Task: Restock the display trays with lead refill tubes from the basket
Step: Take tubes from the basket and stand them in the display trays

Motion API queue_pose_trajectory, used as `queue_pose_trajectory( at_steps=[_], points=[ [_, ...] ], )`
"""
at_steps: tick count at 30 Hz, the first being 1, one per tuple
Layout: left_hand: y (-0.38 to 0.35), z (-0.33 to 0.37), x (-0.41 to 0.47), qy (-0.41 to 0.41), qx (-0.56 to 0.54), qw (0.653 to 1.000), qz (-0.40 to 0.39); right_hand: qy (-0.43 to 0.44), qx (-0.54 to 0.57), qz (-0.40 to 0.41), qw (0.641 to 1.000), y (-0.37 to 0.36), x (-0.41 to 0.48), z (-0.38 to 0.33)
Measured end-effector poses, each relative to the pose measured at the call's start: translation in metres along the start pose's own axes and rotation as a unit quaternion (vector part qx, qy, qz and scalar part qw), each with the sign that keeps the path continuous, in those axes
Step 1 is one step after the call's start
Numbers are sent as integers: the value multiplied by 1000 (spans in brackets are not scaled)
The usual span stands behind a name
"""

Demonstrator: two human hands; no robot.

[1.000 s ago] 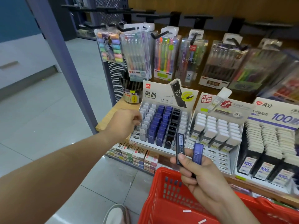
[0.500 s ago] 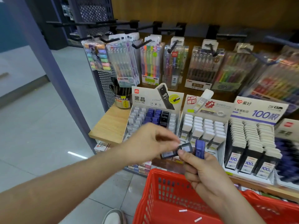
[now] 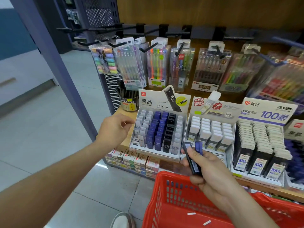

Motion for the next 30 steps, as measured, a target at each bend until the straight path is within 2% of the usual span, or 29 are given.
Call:
queue_pose_trajectory(
  at_steps=[5,9,15,17,19,21,25,28,30],
  points=[
    [-42,0,16,-83,137,984,-75,-43,47,-43,997,-20,4,12],
    [-47,9,19,-90,127,984,-89,-49,67,-55,995,-27,5,13],
    [-28,-2,24,12,-46,995,-91,-46,99,-50,993,-31,3,11],
    [-14,-8,24,62,-136,985,-88,-35,105,-39,993,-29,2,9],
    [4,-3,22,85,-250,961,-84,-26,107,-36,993,-29,0,6],
    [21,18,14,61,-325,938,-104,-19,103,-44,993,-31,-4,3],
    [25,79,-24,-16,-367,907,-204,-24,133,-71,988,-38,-15,-3],
    [14,107,-48,-58,-361,902,-230,-43,162,-117,979,-48,-26,-8],
    [9,112,-55,-67,-349,905,-236,-27,147,-126,981,-47,-31,-13]
  ],
)
Point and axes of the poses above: each hand's wrist, its own x-axis towards the middle knuckle, its own y-axis out of the back of the hand, z = x × y, the point moved 7 cm from there along x, towards the middle knuckle, and after that the axes turned 15 degrees about x, right-handed, at the moved point
